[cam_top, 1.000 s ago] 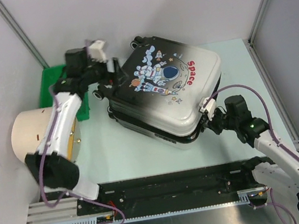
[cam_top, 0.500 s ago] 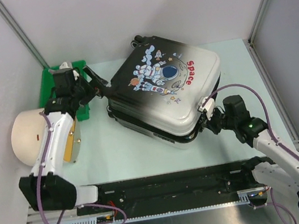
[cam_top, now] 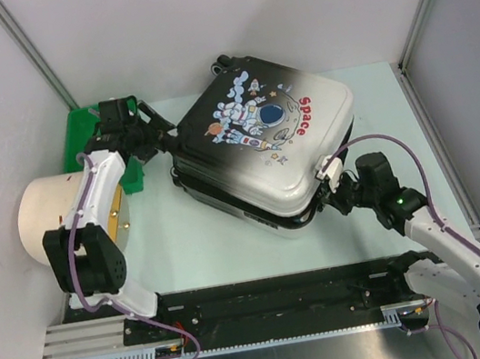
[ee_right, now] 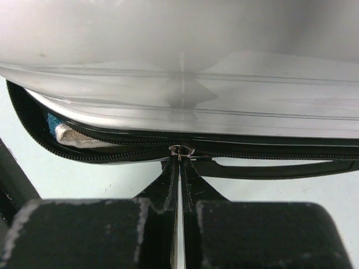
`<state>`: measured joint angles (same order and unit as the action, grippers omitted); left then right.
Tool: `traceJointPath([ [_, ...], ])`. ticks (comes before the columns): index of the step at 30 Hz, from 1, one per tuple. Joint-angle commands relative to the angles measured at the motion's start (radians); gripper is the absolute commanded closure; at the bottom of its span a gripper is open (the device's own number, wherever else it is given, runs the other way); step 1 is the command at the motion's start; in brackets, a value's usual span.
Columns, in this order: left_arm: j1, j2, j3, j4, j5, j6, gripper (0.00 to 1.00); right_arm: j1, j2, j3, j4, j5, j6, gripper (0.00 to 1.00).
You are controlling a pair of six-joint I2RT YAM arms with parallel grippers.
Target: Open, take out, and arrange the luggage
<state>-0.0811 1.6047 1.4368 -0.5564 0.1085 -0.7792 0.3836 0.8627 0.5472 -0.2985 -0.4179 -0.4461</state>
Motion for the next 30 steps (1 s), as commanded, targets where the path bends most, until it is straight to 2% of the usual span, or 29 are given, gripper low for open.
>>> traceJointPath([
  [1, 0.009, 0.040, 0.063, 0.033, 0.036, -0.038, 0.08, 0.020, 0.027, 0.005, 0.150, -0.005, -0.014, 1.00],
  [10, 0.030, 0.092, 0.080, 0.056, 0.098, -0.060, 0.19, 0.029, 0.030, 0.005, 0.157, -0.006, -0.011, 1.00],
  [13, 0.030, 0.104, 0.082, 0.065, 0.121, -0.057, 0.26, 0.035, 0.033, 0.007, 0.165, 0.004, -0.008, 1.00],
  [16, 0.035, 0.104, 0.070, 0.079, 0.138, -0.054, 0.40, 0.037, 0.030, 0.007, 0.171, 0.031, -0.011, 1.00],
  [17, 0.040, 0.104, 0.063, 0.084, 0.154, -0.051, 0.53, 0.037, 0.030, 0.007, 0.171, 0.039, -0.019, 1.00],
  [19, 0.050, 0.103, 0.056, 0.095, 0.166, -0.038, 0.66, 0.020, 0.030, 0.007, 0.174, 0.086, -0.032, 1.00],
  [20, 0.059, 0.103, 0.054, 0.098, 0.169, -0.029, 0.81, 0.000, 0.029, 0.005, 0.183, 0.088, -0.040, 1.00],
  [22, 0.072, 0.109, 0.051, 0.098, 0.175, 0.001, 0.96, -0.084, 0.029, 0.007, 0.215, 0.062, -0.065, 1.00],
  [23, 0.078, 0.110, 0.051, 0.096, 0.190, 0.012, 1.00, -0.119, 0.033, 0.007, 0.228, 0.041, -0.078, 1.00],
  [30, 0.078, 0.141, 0.083, 0.096, 0.253, 0.196, 1.00, -0.469, 0.160, 0.014, 0.429, -0.223, -0.264, 1.00],
])
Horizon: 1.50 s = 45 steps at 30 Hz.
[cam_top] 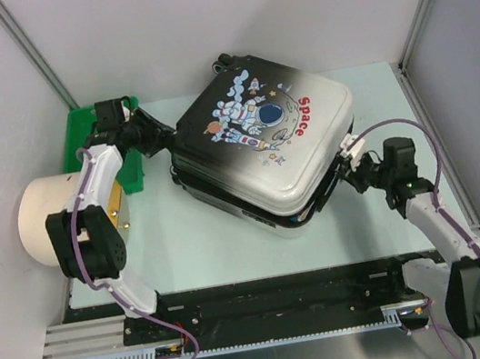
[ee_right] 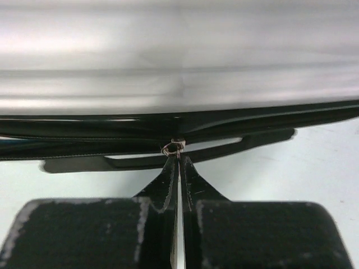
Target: Open, take out, and arrange the luggage
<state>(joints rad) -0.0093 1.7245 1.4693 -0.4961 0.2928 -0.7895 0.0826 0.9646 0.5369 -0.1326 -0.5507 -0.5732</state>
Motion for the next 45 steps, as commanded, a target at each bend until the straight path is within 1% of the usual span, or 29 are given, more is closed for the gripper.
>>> traceJointPath([
  [1, 0.006, 0.030, 0.059, 0.036, 0.081, 0.223, 1.00, -0.197, 0.083, 0.032, 0.301, -0.151, -0.184, 1.00],
  [2, 0.006, 0.046, 0.077, 0.036, 0.101, 0.252, 1.00, -0.251, 0.148, 0.050, 0.327, -0.176, -0.200, 1.00],
  [4, 0.006, 0.069, 0.097, 0.036, 0.140, 0.274, 1.00, -0.300, 0.227, 0.081, 0.401, -0.251, -0.232, 1.00],
  [5, 0.006, 0.089, 0.115, 0.037, 0.147, 0.295, 1.00, -0.337, 0.305, 0.121, 0.425, -0.270, -0.243, 1.00],
  [7, 0.006, 0.107, 0.132, 0.033, 0.169, 0.315, 1.00, -0.365, 0.397, 0.185, 0.459, -0.311, -0.273, 1.00],
  [8, 0.006, 0.122, 0.146, 0.031, 0.170, 0.341, 1.00, -0.389, 0.480, 0.217, 0.459, -0.328, -0.292, 1.00],
  [10, 0.006, 0.138, 0.160, 0.019, 0.172, 0.361, 1.00, -0.405, 0.546, 0.302, 0.504, -0.359, -0.298, 1.00],
  [11, 0.006, 0.144, 0.172, 0.016, 0.175, 0.381, 1.00, -0.409, 0.609, 0.331, 0.513, -0.368, -0.310, 1.00],
  [12, 0.006, 0.159, 0.180, 0.010, 0.195, 0.395, 1.00, -0.412, 0.635, 0.378, 0.519, -0.383, -0.327, 1.00],
  [14, 0.006, 0.175, 0.198, -0.001, 0.200, 0.420, 1.00, -0.414, 0.684, 0.416, 0.540, -0.400, -0.378, 1.00],
  [17, 0.006, 0.204, 0.223, -0.018, 0.216, 0.453, 1.00, -0.412, 0.779, 0.462, 0.606, -0.443, -0.459, 1.00],
  [18, 0.006, 0.222, 0.229, -0.019, 0.224, 0.466, 1.00, -0.409, 0.828, 0.471, 0.658, -0.463, -0.470, 1.00],
  [21, 0.002, 0.253, 0.267, -0.041, 0.224, 0.509, 1.00, -0.397, 0.904, 0.511, 0.717, -0.489, -0.523, 1.00],
  [24, -0.006, 0.297, 0.309, -0.059, 0.247, 0.536, 1.00, -0.370, 0.948, 0.535, 0.783, -0.508, -0.510, 1.00],
  [26, -0.020, 0.326, 0.344, -0.071, 0.256, 0.553, 1.00, -0.343, 0.961, 0.538, 0.778, -0.540, -0.528, 1.00],
  [29, -0.050, 0.345, 0.381, -0.081, 0.261, 0.582, 1.00, -0.310, 0.909, 0.537, 0.638, -0.592, -0.573, 1.00],
  [30, -0.058, 0.349, 0.390, -0.082, 0.261, 0.588, 1.00, -0.301, 0.886, 0.537, 0.470, -0.604, -0.609, 1.00],
  [31, -0.073, 0.354, 0.398, -0.084, 0.264, 0.599, 1.00, -0.293, 0.863, 0.538, 0.368, -0.618, -0.722, 1.00],
  [32, -0.080, 0.362, 0.413, -0.084, 0.272, 0.602, 1.00, -0.279, 0.815, 0.537, 0.267, -0.646, -0.770, 1.00],
  [33, -0.084, 0.369, 0.421, -0.085, 0.290, 0.604, 1.00, -0.273, 0.791, 0.535, 0.034, -0.660, -0.843, 1.00],
  [34, -0.090, 0.374, 0.428, -0.084, 0.301, 0.608, 1.00, -0.267, 0.766, 0.534, -0.096, -0.675, -1.025, 1.00],
  [35, -0.093, 0.379, 0.440, -0.085, 0.313, 0.611, 1.00, -0.261, 0.729, 0.529, -0.224, -0.702, -1.136, 1.00],
  [36, -0.100, 0.385, 0.445, -0.085, 0.347, 0.616, 1.00, -0.256, 0.708, 0.511, -0.448, -0.715, -1.221, 1.00],
  [37, -0.103, 0.388, 0.451, -0.085, 0.359, 0.633, 1.00, -0.251, 0.689, 0.497, -0.552, -0.729, -1.390, 1.00],
  [38, -0.107, 0.389, 0.451, -0.085, 0.376, 0.644, 1.00, -0.248, 0.651, 0.482, -0.734, -0.750, -1.465, 1.00],
  [40, -0.124, 0.389, 0.451, -0.085, 0.403, 0.670, 1.00, -0.231, 0.619, 0.424, -0.881, -0.772, -1.606, 1.00],
  [41, -0.130, 0.388, 0.451, -0.085, 0.411, 0.679, 1.00, -0.222, 0.587, 0.404, -0.985, -0.785, -1.687, 1.00],
  [42, -0.141, 0.389, 0.450, -0.085, 0.411, 0.682, 1.00, -0.207, 0.574, 0.387, -1.019, -0.796, -1.709, 1.00],
  [45, -0.153, 0.395, 0.442, -0.085, 0.474, 0.696, 1.00, -0.188, 0.514, 0.333, -1.093, -0.825, -1.729, 1.00],
])
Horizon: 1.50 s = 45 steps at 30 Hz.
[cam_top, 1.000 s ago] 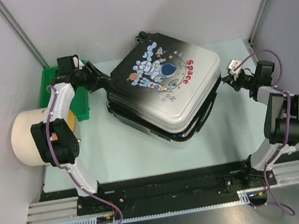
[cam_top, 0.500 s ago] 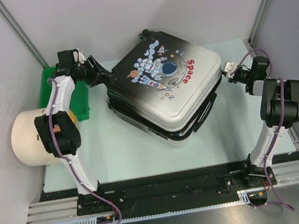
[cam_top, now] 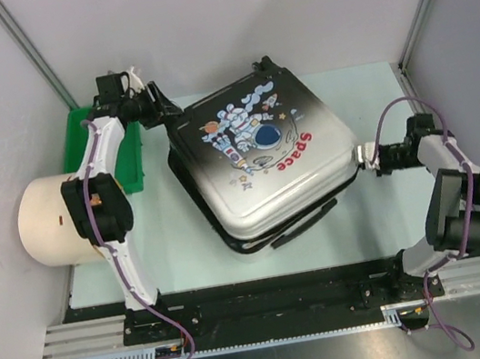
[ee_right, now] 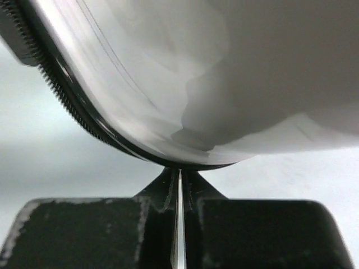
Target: Open, take out, and arrange the luggage
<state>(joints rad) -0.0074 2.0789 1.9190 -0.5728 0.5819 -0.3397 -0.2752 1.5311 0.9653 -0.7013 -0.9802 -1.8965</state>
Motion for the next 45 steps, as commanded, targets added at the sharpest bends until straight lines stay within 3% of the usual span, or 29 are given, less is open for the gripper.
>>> traceJointPath([
  [1, -0.155, 0.046, -0.014, -0.009, 0.232, 0.251, 1.00, 0.168, -0.066, -0.114, -0.530, -0.403, -0.403, 1.00],
  [4, -0.157, 0.059, -0.018, -0.012, 0.312, 0.263, 1.00, 0.119, -0.109, -0.122, -0.462, -0.442, -0.252, 1.00],
  [8, -0.160, 0.072, -0.014, -0.013, 0.328, 0.274, 1.00, 0.004, -0.132, -0.123, -0.134, -0.466, 0.040, 1.00],
  [9, -0.163, 0.075, -0.011, -0.012, 0.331, 0.280, 1.00, -0.007, -0.138, -0.122, -0.065, -0.462, 0.217, 1.00],
  [12, -0.167, 0.090, -0.003, -0.015, 0.331, 0.284, 1.00, 0.001, -0.166, -0.122, 0.234, -0.413, 0.542, 1.00],
  [13, -0.170, 0.092, -0.003, -0.015, 0.329, 0.286, 1.00, 0.014, -0.173, -0.123, 0.425, -0.353, 0.811, 1.00],
  [15, -0.183, 0.095, -0.003, -0.015, 0.331, 0.295, 1.00, 0.068, -0.175, -0.157, 0.689, -0.266, 1.116, 1.00],
  [16, -0.189, 0.096, -0.003, -0.015, 0.326, 0.295, 1.00, 0.076, -0.172, -0.172, 0.938, -0.226, 1.339, 1.00],
  [20, -0.200, 0.096, -0.003, -0.015, 0.328, 0.289, 1.00, 0.120, -0.103, -0.186, 1.235, -0.163, 1.587, 1.00],
  [25, -0.189, 0.084, -0.014, -0.015, 0.314, 0.265, 1.00, 0.149, -0.002, -0.163, 1.477, -0.048, 1.694, 1.00],
  [28, -0.181, 0.069, -0.026, -0.015, 0.326, 0.248, 0.99, 0.148, 0.069, -0.090, 1.475, 0.001, 1.685, 1.00],
  [30, -0.181, 0.052, -0.040, -0.016, 0.328, 0.246, 0.82, 0.146, 0.101, -0.047, 1.458, 0.040, 1.645, 1.00],
  [33, -0.181, 0.004, -0.078, -0.016, 0.320, 0.242, 0.70, 0.128, 0.170, 0.064, 1.377, 0.115, 1.587, 1.00],
  [35, -0.175, -0.043, -0.120, -0.015, 0.300, 0.240, 0.55, 0.097, 0.198, 0.133, 1.268, 0.164, 1.518, 0.84],
  [36, -0.172, -0.057, -0.133, -0.015, 0.288, 0.237, 0.50, 0.085, 0.199, 0.147, 1.226, 0.175, 1.499, 0.62],
  [39, -0.129, -0.108, -0.152, -0.015, 0.253, 0.211, 0.43, 0.035, 0.166, 0.161, 1.087, 0.216, 1.426, 0.32],
  [42, -0.063, -0.135, -0.115, -0.012, 0.219, 0.147, 0.35, -0.019, 0.098, 0.161, 0.932, 0.233, 1.358, 0.18],
  [45, -0.016, -0.183, -0.083, -0.006, 0.199, 0.100, 0.32, -0.064, 0.034, 0.161, 0.809, 0.242, 1.327, 0.13],
])
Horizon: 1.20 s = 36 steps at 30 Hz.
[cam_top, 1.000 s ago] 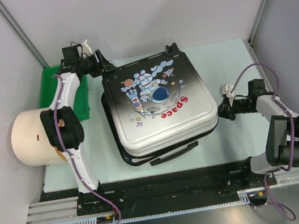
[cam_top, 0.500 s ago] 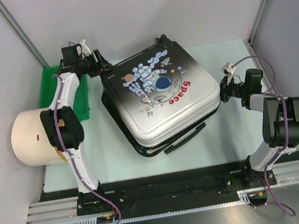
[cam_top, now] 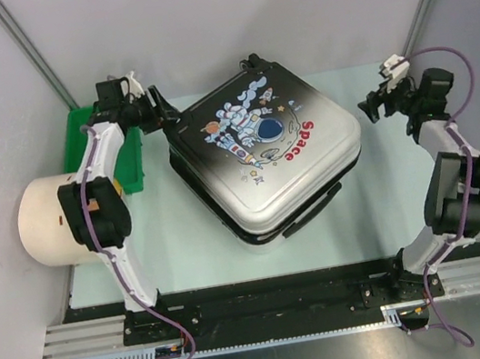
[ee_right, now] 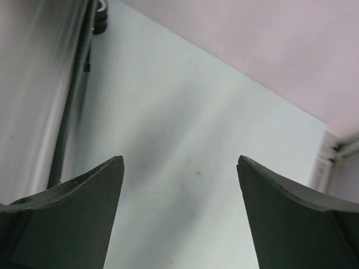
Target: Open, take out, and arrange the luggage
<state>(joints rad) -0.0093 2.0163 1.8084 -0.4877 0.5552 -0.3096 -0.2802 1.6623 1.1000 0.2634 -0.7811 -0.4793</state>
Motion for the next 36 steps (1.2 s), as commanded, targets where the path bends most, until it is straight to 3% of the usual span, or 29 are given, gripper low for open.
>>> traceJointPath([
  [1, -0.005, -0.135, 0.026, -0.091, 0.223, 0.063, 0.15, -0.068, -0.113, 0.026, -0.208, 0.045, -0.093, 0.12],
  [3, 0.006, -0.169, 0.019, -0.089, 0.212, 0.050, 0.00, -0.080, -0.169, 0.026, -0.257, 0.051, -0.122, 0.11],
  [9, 0.046, -0.321, -0.090, -0.089, 0.169, 0.032, 0.00, -0.036, -0.358, 0.061, -0.577, 0.031, -0.174, 0.09],
  [12, 0.069, -0.416, -0.209, -0.078, 0.175, 0.007, 0.00, 0.123, -0.471, 0.086, -0.815, 0.094, -0.197, 0.09],
  [15, 0.092, -0.531, -0.370, -0.062, 0.201, -0.017, 0.00, 0.255, -0.548, 0.086, -0.950, 0.167, -0.182, 0.09],
  [16, 0.103, -0.557, -0.417, -0.042, 0.224, -0.041, 0.00, 0.341, -0.588, 0.086, -0.970, 0.178, -0.164, 0.09],
  [23, 0.117, -0.769, -0.809, 0.135, 0.390, -0.166, 0.00, 0.583, -0.645, 0.084, -1.079, 0.284, -0.114, 0.11],
  [26, 0.121, -0.829, -0.889, 0.144, 0.280, -0.230, 0.06, 0.643, -0.654, 0.084, -1.101, 0.315, -0.120, 0.11],
  [27, 0.124, -0.868, -0.931, 0.138, 0.178, -0.258, 0.13, 0.656, -0.654, 0.084, -1.107, 0.322, -0.120, 0.11],
  [30, 0.123, -0.927, -0.984, 0.129, 0.005, -0.318, 0.18, 0.668, -0.650, 0.083, -1.104, 0.338, -0.122, 0.11],
  [36, 0.115, -0.869, -0.974, 0.126, -0.087, -0.304, 0.18, 0.708, -0.631, 0.084, -1.067, 0.353, -0.088, 0.11],
])
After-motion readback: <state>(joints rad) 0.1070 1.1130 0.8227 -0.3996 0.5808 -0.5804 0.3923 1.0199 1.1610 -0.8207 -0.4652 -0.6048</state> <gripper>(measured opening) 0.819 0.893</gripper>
